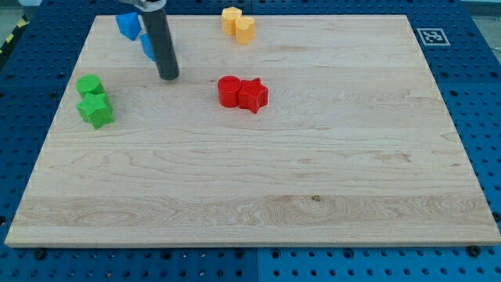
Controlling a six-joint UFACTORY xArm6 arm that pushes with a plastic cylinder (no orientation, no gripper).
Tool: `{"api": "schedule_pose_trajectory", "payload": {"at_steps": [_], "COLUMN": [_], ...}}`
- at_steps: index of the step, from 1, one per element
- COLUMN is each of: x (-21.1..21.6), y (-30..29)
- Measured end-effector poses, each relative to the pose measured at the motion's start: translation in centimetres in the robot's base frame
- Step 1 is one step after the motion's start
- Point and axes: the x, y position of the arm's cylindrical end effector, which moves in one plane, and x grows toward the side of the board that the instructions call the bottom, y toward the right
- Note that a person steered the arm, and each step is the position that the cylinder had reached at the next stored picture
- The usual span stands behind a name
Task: Move the red blocks to the right
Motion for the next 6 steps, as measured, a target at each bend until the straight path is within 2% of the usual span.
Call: {"api": "schedule_pose_trajectory", "payload": {"at_steps": [2, 6], "x": [3.8, 4.9], "y": [6.8, 23.2]}}
